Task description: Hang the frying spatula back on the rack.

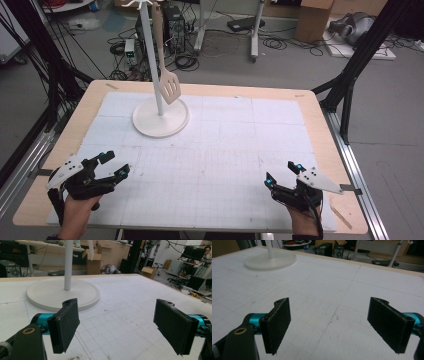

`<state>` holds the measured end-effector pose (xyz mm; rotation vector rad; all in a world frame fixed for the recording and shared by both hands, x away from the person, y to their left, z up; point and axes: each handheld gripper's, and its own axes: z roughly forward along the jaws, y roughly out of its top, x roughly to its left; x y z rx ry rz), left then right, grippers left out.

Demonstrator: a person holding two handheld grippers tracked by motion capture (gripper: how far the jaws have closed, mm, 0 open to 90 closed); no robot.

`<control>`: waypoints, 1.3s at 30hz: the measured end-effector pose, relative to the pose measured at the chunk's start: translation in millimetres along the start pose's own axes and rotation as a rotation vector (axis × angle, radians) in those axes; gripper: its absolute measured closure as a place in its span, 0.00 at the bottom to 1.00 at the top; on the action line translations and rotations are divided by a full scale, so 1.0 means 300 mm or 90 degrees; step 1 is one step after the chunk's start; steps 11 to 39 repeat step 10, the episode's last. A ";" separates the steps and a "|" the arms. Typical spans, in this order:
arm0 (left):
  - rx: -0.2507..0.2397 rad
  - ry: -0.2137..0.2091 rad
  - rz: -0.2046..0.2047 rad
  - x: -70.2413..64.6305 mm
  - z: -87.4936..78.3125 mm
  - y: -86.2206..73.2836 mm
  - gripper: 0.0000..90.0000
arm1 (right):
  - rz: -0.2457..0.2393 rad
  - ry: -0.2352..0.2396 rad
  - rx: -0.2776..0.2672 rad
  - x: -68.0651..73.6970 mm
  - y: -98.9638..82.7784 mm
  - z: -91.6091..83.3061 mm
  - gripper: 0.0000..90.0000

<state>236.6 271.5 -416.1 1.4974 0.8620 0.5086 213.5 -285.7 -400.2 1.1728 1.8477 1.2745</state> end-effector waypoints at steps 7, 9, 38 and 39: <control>0.007 -0.007 -0.011 -0.001 0.007 -0.009 0.24 | -0.002 0.000 0.007 -0.003 -0.002 0.007 0.20; 0.007 -0.007 -0.013 -0.003 0.010 -0.011 0.25 | 0.001 0.001 0.011 -0.005 -0.004 0.008 0.20; 0.010 -0.006 -0.010 -0.002 0.012 -0.012 0.25 | -0.001 0.002 0.010 -0.007 -0.004 0.009 0.20; 0.010 -0.006 -0.010 -0.002 0.012 -0.012 0.25 | -0.001 0.002 0.010 -0.007 -0.004 0.009 0.20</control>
